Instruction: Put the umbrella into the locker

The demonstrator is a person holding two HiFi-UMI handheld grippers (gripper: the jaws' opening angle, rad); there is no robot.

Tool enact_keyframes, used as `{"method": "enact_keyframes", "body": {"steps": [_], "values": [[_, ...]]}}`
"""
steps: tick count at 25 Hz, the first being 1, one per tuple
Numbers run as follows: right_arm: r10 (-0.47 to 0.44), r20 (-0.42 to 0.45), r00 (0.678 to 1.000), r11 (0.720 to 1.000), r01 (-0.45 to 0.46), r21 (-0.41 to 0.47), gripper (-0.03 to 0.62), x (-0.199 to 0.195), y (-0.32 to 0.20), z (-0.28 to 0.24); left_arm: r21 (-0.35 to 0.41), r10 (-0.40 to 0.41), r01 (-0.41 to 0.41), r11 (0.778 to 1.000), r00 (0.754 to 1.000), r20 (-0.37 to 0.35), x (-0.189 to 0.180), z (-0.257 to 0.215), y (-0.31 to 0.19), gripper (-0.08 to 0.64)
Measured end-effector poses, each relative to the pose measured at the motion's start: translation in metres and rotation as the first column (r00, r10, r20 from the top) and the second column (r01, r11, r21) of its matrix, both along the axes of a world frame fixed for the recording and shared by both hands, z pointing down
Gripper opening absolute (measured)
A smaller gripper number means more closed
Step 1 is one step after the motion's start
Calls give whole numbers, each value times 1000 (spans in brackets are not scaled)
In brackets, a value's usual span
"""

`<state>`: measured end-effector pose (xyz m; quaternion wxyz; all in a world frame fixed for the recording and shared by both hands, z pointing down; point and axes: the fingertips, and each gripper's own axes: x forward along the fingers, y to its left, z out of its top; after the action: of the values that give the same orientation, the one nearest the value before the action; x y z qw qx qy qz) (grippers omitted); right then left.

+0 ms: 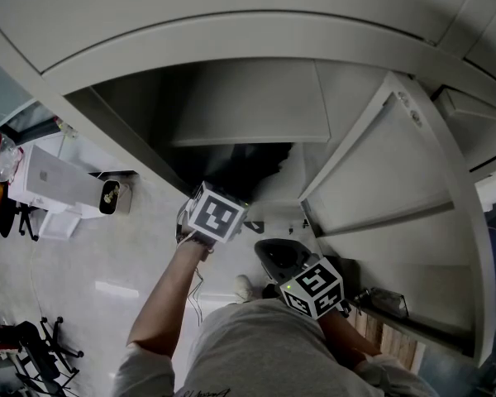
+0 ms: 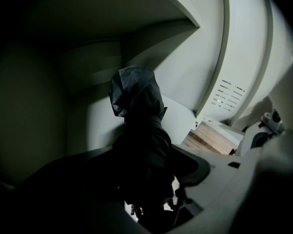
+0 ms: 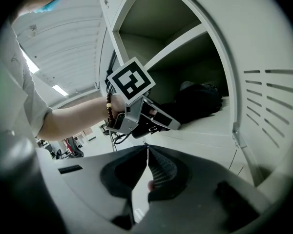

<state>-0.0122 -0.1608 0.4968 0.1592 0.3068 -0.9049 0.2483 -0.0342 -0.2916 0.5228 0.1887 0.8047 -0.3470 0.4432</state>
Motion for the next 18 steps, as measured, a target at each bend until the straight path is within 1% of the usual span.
{"method": "enact_keyframes", "body": {"steps": [2, 4, 6, 14, 18], "values": [[-4, 1, 1000, 1000, 4, 0, 29, -1, 0, 0, -2, 8, -8, 1000, 1000, 2, 0, 0, 2, 298], [-7, 3, 1000, 1000, 7, -1, 29, -2, 1, 0, -5, 15, -15, 1000, 1000, 2, -1, -1, 7, 302], [-11, 4, 1000, 1000, 11, -2, 29, -3, 1, 1, 8, 18, -18, 1000, 1000, 4, -4, -4, 10, 305], [-24, 8, 1000, 1000, 24, -2, 29, -10, 3, 0, 53, 5, -5, 999, 1000, -9, -14, -10, 20, 305], [-28, 11, 1000, 1000, 28, 0, 29, -14, 4, -1, 53, -8, 9, 999, 1000, -7, -23, -14, 29, 305]]}}
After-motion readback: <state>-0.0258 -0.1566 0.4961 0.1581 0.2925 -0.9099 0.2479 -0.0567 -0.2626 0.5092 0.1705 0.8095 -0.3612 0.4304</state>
